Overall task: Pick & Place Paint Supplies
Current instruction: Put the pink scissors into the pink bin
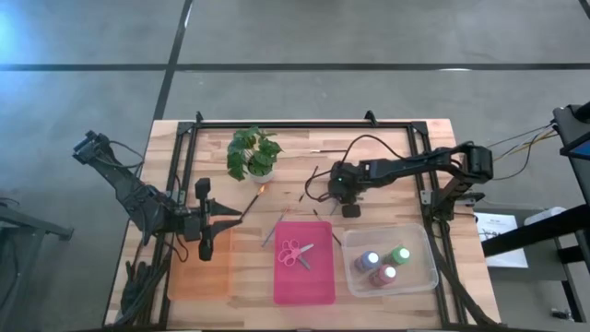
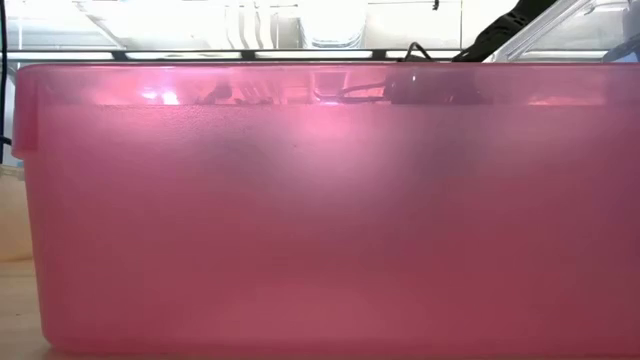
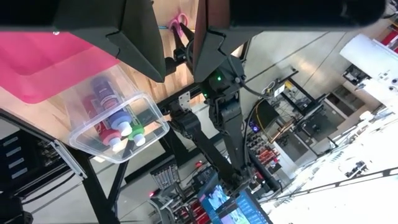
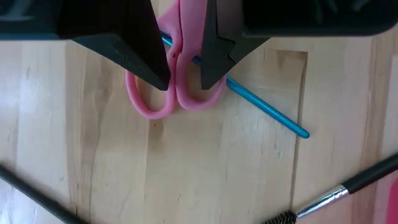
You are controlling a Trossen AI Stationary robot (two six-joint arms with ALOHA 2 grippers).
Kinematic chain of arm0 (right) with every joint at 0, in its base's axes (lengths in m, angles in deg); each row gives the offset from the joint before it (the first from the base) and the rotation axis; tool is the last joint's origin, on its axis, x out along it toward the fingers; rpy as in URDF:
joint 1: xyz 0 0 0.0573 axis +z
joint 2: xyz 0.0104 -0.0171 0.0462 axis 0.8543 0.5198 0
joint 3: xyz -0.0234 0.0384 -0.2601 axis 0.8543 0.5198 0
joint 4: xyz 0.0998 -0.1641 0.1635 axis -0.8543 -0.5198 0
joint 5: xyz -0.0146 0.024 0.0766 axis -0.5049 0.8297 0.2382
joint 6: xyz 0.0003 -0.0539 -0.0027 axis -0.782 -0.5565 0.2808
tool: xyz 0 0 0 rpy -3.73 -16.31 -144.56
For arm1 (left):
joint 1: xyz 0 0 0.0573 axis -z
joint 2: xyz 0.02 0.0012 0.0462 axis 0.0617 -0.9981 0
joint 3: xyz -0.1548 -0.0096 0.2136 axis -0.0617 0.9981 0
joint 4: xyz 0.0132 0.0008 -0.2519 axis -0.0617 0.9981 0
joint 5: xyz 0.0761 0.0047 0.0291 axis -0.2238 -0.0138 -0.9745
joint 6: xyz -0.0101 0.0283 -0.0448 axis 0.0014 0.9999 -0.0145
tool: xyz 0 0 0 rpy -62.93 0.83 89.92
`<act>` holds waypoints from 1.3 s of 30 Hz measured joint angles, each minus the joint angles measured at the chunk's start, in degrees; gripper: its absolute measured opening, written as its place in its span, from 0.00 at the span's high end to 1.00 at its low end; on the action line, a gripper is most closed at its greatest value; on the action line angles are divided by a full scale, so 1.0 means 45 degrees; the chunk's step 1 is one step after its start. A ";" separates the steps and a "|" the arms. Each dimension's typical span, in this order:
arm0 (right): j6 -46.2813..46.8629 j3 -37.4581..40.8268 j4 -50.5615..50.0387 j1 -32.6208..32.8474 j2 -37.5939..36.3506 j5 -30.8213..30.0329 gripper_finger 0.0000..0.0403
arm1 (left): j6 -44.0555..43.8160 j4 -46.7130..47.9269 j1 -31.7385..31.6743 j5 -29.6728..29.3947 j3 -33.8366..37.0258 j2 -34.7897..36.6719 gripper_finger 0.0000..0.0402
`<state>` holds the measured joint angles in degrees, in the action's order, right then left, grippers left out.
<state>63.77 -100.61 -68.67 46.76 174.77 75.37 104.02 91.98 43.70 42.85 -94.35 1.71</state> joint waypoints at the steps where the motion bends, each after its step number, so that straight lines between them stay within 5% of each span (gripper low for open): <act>1: 0.0000 0.0010 -0.0001 0.0000 -0.0071 -0.0004 0.78 | 0.0000 -0.0008 -0.0005 -0.0002 0.0000 0.0000 0.77; 39: -0.0781 0.0136 0.0675 -0.0248 -0.0140 -0.0087 0.78 | -0.0019 0.0374 -0.0044 0.0397 0.0005 0.0000 0.78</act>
<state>60.25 -100.00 -65.63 45.64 174.14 74.97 103.94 93.67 43.50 44.63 -94.33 1.71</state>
